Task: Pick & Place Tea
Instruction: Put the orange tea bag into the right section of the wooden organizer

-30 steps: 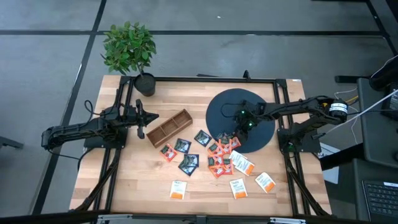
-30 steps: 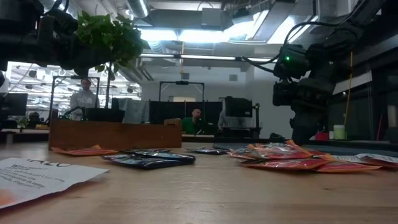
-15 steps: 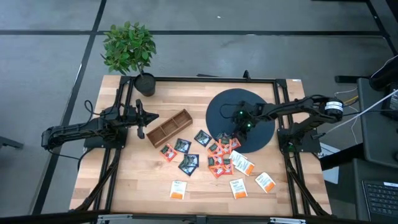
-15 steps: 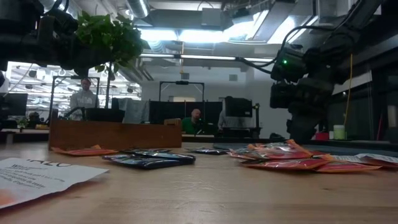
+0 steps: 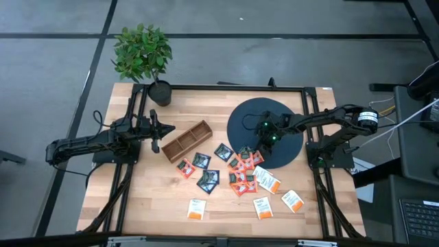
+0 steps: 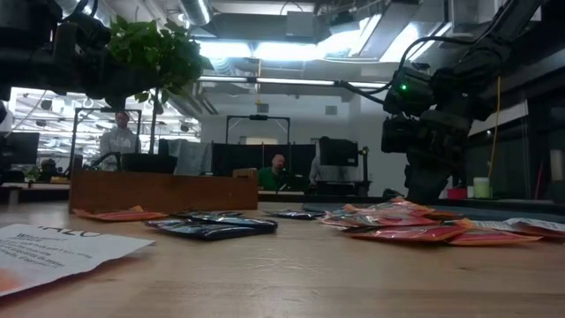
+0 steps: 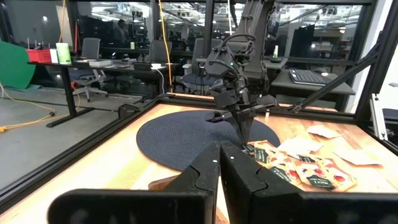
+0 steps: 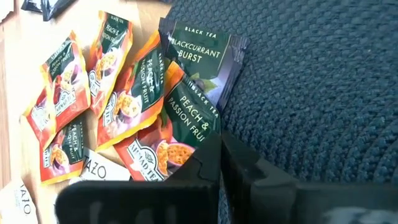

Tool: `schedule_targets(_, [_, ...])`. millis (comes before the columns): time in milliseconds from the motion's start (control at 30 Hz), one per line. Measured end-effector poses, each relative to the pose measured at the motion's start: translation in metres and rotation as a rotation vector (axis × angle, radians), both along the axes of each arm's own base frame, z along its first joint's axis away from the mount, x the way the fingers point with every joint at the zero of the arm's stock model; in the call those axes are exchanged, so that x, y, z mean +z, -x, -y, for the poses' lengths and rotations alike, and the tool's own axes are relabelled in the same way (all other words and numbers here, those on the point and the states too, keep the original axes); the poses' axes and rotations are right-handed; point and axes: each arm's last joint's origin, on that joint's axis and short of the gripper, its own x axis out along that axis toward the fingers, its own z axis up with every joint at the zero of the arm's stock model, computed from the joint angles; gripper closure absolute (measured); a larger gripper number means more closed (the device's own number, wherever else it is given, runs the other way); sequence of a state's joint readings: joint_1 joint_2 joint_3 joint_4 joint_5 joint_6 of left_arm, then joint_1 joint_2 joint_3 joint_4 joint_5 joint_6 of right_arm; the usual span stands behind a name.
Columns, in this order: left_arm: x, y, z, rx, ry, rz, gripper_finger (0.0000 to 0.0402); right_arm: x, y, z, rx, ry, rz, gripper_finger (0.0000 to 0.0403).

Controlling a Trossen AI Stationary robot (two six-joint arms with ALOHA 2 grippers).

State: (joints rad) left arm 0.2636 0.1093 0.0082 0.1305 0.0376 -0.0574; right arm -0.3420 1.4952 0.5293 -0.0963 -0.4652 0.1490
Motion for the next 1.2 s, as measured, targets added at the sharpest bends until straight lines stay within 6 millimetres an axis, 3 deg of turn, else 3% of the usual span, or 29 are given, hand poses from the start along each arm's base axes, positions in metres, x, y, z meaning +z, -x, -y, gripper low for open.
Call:
schedule_targets(400, [0.0, 0.0, 0.0, 0.0, 0.0, 0.0, 0.0389, 0.018, 0.001, 0.0, 0.002, 0.032, 0.077, 0.0399])
schedule_targets(667, [0.0, 0.0, 0.0, 0.0, 0.0, 0.001, 0.0389, 0.043, -0.014, 0.005, 0.033, 0.152, 0.176, 0.0401])
schedule_targets(1200, [0.0, 0.0, 0.0, 0.0, 0.0, 0.0, 0.0391, 0.115, -0.057, 0.002, 0.157, 0.304, 0.435, 0.0402])
